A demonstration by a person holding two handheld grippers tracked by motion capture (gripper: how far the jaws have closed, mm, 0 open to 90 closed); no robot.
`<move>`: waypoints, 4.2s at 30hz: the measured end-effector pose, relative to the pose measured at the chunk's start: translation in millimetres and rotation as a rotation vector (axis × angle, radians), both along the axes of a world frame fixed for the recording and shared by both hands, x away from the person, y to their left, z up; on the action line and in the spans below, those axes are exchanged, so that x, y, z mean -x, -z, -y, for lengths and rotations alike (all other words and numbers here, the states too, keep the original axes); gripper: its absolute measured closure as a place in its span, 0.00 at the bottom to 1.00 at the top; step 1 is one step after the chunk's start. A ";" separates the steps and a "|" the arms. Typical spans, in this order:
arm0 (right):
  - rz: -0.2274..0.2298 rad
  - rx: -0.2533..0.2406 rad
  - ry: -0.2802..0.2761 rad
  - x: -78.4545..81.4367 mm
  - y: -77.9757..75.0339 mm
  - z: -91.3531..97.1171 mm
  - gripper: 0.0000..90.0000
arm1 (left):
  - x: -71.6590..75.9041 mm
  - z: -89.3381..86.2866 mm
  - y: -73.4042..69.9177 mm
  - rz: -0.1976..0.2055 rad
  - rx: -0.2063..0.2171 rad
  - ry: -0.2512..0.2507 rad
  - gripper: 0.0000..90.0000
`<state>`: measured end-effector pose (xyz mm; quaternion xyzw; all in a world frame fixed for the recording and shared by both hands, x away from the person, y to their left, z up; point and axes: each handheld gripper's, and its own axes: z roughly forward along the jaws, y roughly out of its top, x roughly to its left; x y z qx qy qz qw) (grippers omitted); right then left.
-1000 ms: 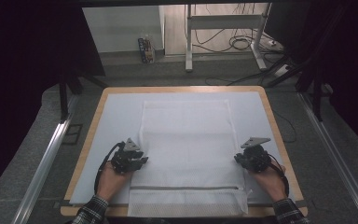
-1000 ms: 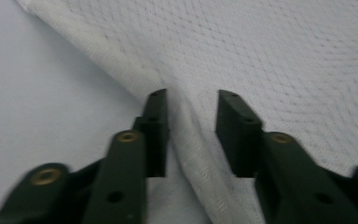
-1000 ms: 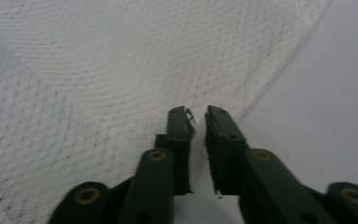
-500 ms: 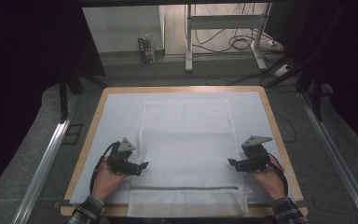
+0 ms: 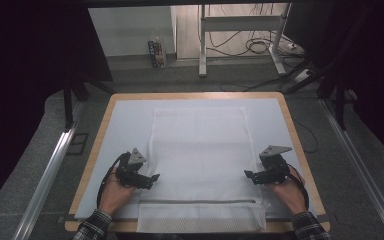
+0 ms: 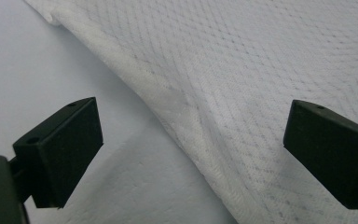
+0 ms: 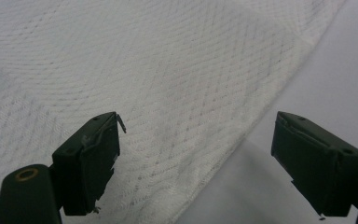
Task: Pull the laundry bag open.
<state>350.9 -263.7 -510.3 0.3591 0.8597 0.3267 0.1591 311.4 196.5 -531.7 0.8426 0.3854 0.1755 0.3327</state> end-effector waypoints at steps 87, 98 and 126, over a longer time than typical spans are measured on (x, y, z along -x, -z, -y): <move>-0.414 -0.019 -0.030 140.9 -1.4 20.9 0.40 | 28.2 7.9 6.0 -0.020 -0.060 0.059 0.05; -0.471 -0.111 -0.046 128.4 0.6 16.4 0.46 | 27.9 9.7 6.6 -0.019 -0.066 0.069 0.05; -0.033 -0.078 -0.176 128.3 -15.2 6.3 0.97 | 19.7 71.2 -27.9 0.025 0.033 0.224 0.06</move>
